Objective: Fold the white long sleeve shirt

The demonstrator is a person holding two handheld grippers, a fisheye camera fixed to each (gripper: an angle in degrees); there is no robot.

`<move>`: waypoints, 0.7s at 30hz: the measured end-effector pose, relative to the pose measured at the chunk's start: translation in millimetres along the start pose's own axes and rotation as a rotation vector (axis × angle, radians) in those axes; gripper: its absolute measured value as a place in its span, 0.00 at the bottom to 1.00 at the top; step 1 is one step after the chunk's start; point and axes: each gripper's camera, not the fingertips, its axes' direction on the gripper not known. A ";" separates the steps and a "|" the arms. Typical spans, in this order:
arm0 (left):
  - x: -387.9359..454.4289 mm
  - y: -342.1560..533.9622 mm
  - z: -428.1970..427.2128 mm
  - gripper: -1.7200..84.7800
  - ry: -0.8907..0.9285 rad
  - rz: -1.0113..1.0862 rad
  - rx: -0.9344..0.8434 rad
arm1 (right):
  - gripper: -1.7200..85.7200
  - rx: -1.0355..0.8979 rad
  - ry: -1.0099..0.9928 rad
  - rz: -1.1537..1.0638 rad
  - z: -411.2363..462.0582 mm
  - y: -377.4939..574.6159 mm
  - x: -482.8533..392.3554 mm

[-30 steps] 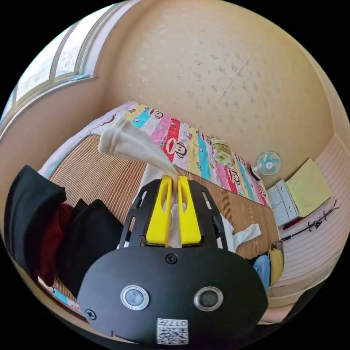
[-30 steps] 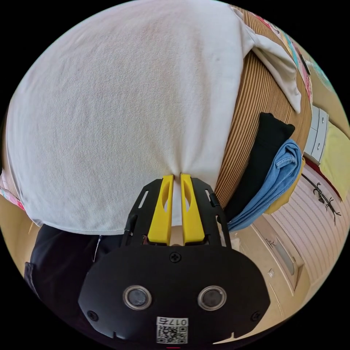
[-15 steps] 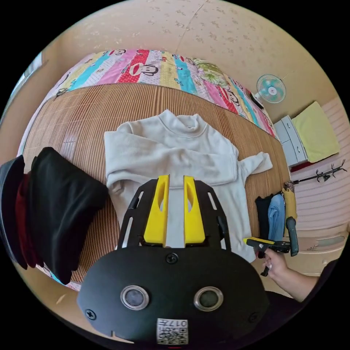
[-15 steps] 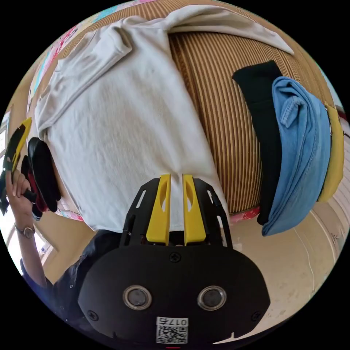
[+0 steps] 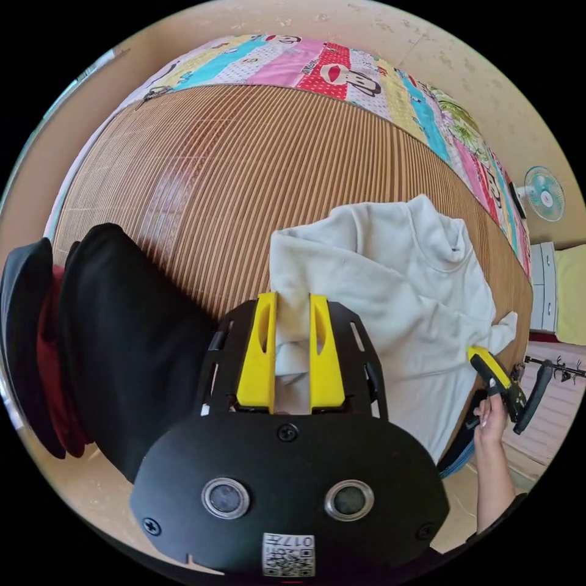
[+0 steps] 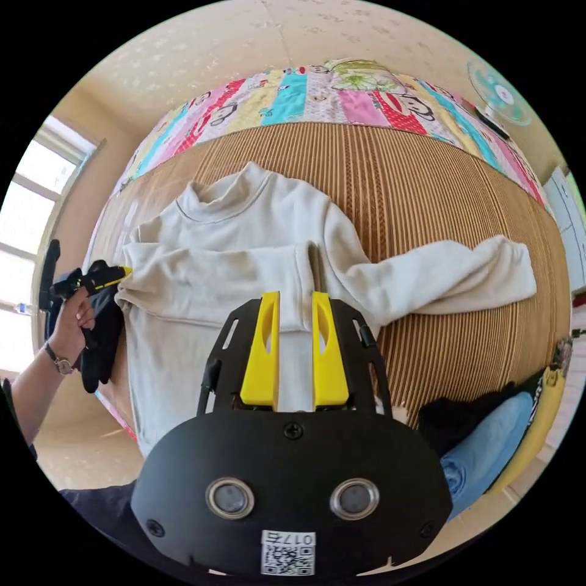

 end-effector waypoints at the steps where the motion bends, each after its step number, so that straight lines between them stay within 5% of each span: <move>1: 3.6 -1.3 3.3 0.12 -0.035 0.003 0.038 | 0.10 0.036 0.030 -0.055 10.6 4.2 -9.0; 7: 20.9 -31.4 16.9 0.11 -0.127 0.104 0.266 | 0.10 0.136 0.142 -0.114 14.7 -14.0 -27.4; 14: -73.5 -48.3 -8.2 0.12 0.283 -0.057 0.428 | 0.10 0.161 0.024 0.049 3.9 -43.3 -9.6; 19: -99.2 -18.8 8.5 0.16 0.361 -0.031 0.367 | 0.10 0.449 -0.027 0.128 -45.2 2.0 -21.5; 21: -100.2 -11.2 23.2 0.16 0.354 -0.034 0.348 | 0.11 0.428 -0.019 0.087 -39.2 2.6 -32.3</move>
